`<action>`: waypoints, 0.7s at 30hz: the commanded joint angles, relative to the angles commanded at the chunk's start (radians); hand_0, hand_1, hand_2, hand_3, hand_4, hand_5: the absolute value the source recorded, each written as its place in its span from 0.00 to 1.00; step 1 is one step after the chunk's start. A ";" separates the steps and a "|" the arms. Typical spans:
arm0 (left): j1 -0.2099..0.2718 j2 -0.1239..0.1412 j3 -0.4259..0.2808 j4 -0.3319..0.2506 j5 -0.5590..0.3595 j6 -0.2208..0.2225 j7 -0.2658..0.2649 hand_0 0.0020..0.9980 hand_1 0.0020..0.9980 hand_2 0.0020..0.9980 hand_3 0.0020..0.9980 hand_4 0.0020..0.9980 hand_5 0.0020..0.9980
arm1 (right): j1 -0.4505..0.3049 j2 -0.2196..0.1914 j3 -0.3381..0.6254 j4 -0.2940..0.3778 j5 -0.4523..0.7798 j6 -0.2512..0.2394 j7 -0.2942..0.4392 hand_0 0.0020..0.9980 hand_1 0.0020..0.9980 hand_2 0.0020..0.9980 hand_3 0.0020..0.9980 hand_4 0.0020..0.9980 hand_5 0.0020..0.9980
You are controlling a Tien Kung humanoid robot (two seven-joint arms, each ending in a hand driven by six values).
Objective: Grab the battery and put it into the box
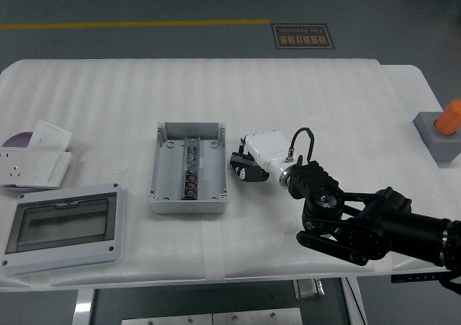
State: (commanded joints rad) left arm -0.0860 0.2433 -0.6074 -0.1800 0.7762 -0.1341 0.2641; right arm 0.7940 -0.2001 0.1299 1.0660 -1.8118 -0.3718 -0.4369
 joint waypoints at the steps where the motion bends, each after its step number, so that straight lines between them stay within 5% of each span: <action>1: 0.000 0.000 0.000 0.000 0.000 0.000 0.000 0.61 0.68 0.58 0.56 0.53 0.59 | 0.000 -0.001 0.001 0.000 -0.001 -0.001 0.000 0.29 0.43 0.47 0.60 0.36 0.25; 21: -0.001 -0.001 -0.010 0.000 0.008 0.004 -0.006 0.61 0.68 0.58 0.56 0.53 0.59 | -0.005 -0.042 0.100 0.049 -0.042 -0.022 -0.014 0.29 0.42 0.46 0.60 0.37 0.24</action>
State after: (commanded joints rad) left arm -0.0874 0.2425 -0.6171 -0.1800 0.7840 -0.1300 0.2578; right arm 0.7890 -0.2424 0.2302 1.1151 -1.8541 -0.3933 -0.4505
